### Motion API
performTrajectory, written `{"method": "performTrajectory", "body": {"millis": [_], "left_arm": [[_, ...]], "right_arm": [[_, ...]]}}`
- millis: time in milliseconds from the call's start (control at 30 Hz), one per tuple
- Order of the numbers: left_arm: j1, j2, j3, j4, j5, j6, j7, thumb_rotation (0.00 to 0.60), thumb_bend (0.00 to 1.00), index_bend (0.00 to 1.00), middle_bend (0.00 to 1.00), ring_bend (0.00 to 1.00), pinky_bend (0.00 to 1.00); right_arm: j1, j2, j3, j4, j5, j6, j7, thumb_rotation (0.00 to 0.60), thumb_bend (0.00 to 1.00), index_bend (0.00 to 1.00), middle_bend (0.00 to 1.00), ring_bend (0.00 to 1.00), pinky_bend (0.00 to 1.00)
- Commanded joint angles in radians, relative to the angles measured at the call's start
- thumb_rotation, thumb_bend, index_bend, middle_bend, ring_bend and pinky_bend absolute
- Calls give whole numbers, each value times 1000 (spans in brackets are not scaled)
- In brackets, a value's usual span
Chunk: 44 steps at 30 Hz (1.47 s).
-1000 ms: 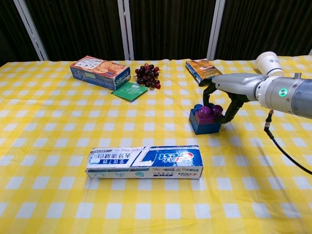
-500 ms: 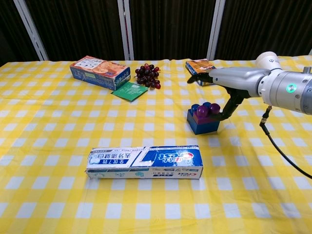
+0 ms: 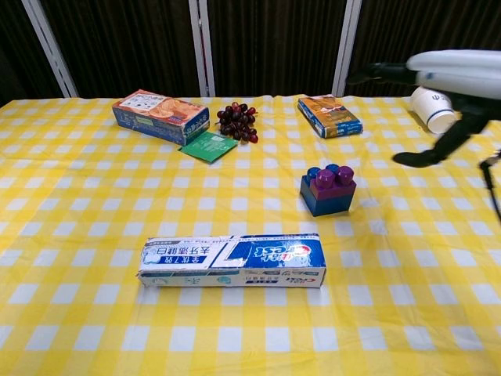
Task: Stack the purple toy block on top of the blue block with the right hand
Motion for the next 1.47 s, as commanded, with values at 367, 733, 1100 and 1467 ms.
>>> {"method": "performTrajectory", "body": {"millis": [367, 733, 1100, 1467], "left_arm": [[21, 43, 51, -51, 112, 37, -75, 600, 315, 153, 0, 0, 50], [30, 52, 41, -39, 110, 58, -98, 600, 315, 153, 0, 0, 50], [38, 28, 28, -9, 146, 110, -90, 600, 315, 153, 0, 0, 51], [70, 15, 38, -15, 221, 199, -64, 600, 312, 153, 0, 0, 50]], "right_arm": [[-495, 107, -279, 194, -415, 494, 378, 600, 387, 74, 0, 0, 0], [-600, 23, -202, 370, -363, 573, 414, 600, 386, 85, 0, 0, 0], [-615, -8, -151, 420, -308, 507, 377, 600, 387, 65, 0, 0, 0], [-614, -31, -115, 464, -286, 445, 368, 600, 386, 65, 0, 0, 0]]}}
